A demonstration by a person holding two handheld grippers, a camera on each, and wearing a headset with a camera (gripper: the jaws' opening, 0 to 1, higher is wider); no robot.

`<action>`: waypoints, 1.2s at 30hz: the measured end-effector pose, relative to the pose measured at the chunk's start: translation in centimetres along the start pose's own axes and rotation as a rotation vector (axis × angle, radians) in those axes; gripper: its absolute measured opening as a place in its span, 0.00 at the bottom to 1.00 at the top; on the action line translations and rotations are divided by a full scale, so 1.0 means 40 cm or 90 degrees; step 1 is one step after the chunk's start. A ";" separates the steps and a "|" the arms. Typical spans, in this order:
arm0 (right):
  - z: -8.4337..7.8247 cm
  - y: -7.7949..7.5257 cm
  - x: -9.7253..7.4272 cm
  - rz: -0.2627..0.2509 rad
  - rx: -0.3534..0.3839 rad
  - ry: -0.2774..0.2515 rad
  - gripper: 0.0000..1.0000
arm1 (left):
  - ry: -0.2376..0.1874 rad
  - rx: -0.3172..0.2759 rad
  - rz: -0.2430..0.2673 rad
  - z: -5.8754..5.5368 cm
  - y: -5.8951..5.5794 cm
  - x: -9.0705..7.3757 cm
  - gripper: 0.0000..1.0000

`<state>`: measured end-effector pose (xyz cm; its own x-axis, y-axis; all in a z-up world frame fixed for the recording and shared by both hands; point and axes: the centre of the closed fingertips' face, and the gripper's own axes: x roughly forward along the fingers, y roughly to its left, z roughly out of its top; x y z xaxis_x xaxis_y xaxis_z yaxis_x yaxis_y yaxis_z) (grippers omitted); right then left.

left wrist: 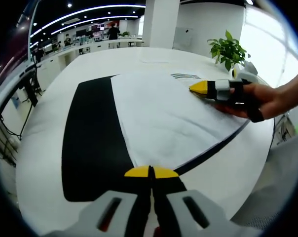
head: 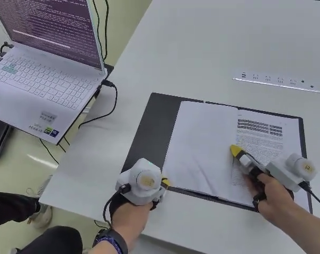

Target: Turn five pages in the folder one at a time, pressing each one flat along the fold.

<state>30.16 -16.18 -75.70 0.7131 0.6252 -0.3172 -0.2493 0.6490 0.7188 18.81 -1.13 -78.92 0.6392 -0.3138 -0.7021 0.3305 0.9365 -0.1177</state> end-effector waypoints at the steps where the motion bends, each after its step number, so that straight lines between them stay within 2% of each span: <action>1: -0.010 0.004 -0.008 0.003 -0.006 0.005 0.00 | 0.001 0.005 0.001 0.000 0.000 0.000 0.00; 5: -0.023 -0.010 -0.017 0.006 -0.006 0.014 0.00 | 0.000 0.019 0.002 -0.001 -0.002 0.000 0.00; 18: -0.100 -0.013 -0.077 0.011 -0.018 0.045 0.00 | 0.000 0.028 0.003 -0.003 -0.004 0.000 0.00; 24: -0.137 -0.002 -0.106 0.009 -0.034 0.061 0.00 | -0.006 0.028 0.005 -0.004 -0.004 0.000 0.00; 30: -0.160 -0.001 -0.126 0.010 -0.031 0.059 0.00 | 0.001 0.038 0.001 -0.004 -0.003 0.001 0.00; 36: -0.184 0.003 -0.149 0.008 -0.023 0.062 0.00 | 0.000 0.032 0.005 -0.004 -0.002 0.001 0.00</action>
<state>21.07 -16.63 -78.29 0.6431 0.6712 -0.3687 -0.2819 0.6551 0.7010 18.70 -1.18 -79.07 0.6419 -0.3060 -0.7031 0.3592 0.9301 -0.0768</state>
